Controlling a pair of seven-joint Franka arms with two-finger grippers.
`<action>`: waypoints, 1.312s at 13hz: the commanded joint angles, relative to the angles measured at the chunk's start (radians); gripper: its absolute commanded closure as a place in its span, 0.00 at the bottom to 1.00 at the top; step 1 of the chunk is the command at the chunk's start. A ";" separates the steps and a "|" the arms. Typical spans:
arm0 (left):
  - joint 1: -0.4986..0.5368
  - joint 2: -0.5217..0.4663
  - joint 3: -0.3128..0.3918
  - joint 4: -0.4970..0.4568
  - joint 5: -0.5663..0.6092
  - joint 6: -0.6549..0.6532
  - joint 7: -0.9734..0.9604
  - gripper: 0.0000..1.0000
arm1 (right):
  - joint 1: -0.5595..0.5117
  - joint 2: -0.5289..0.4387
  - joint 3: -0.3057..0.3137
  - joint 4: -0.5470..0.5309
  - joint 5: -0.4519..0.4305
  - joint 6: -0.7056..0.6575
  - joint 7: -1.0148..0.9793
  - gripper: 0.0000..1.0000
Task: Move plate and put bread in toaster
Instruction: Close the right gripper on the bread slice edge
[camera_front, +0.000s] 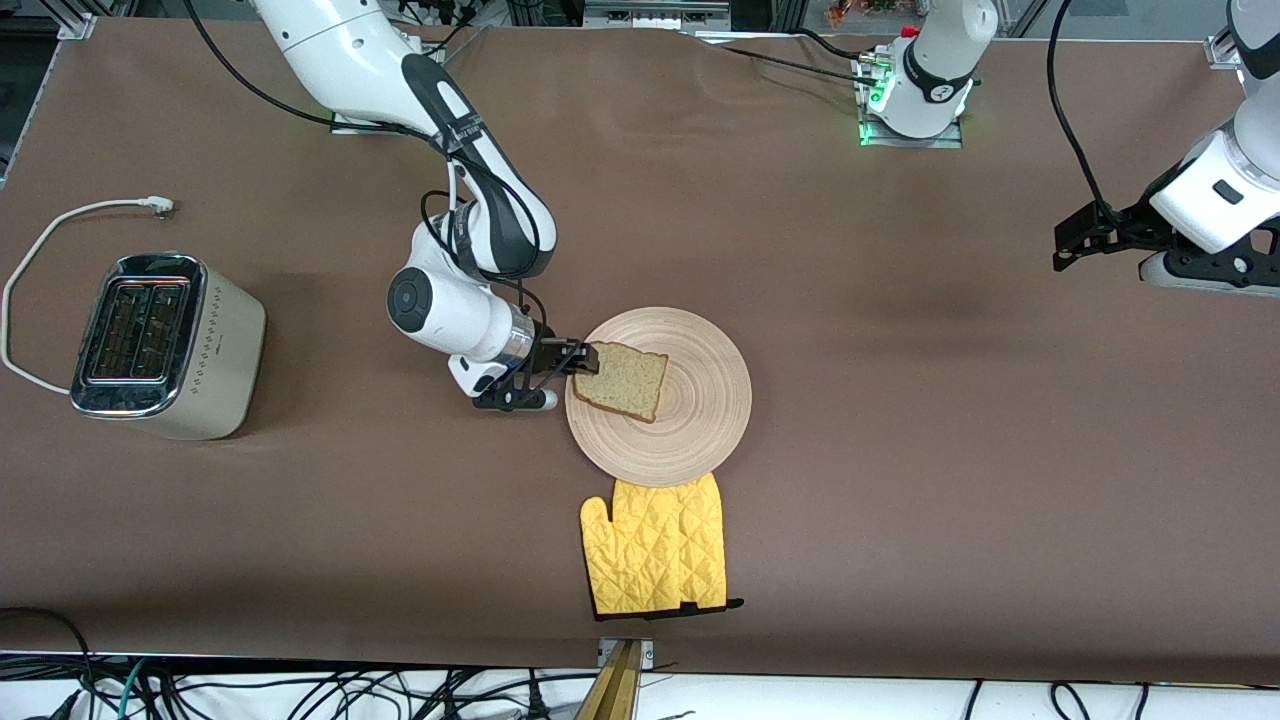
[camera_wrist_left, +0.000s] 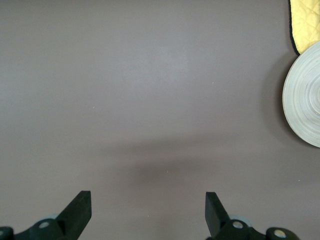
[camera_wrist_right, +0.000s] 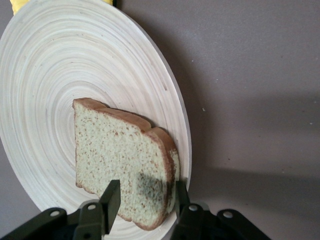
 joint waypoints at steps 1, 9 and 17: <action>0.008 0.006 -0.008 0.022 -0.007 -0.017 -0.009 0.00 | 0.011 0.018 -0.007 0.017 -0.021 0.007 0.028 0.48; 0.005 0.007 -0.008 0.024 -0.003 -0.017 -0.009 0.00 | 0.011 0.031 -0.007 0.025 -0.028 0.021 0.028 0.48; 0.006 0.009 -0.008 0.024 -0.003 -0.017 -0.009 0.00 | 0.022 0.050 -0.007 0.054 -0.028 0.021 0.044 0.48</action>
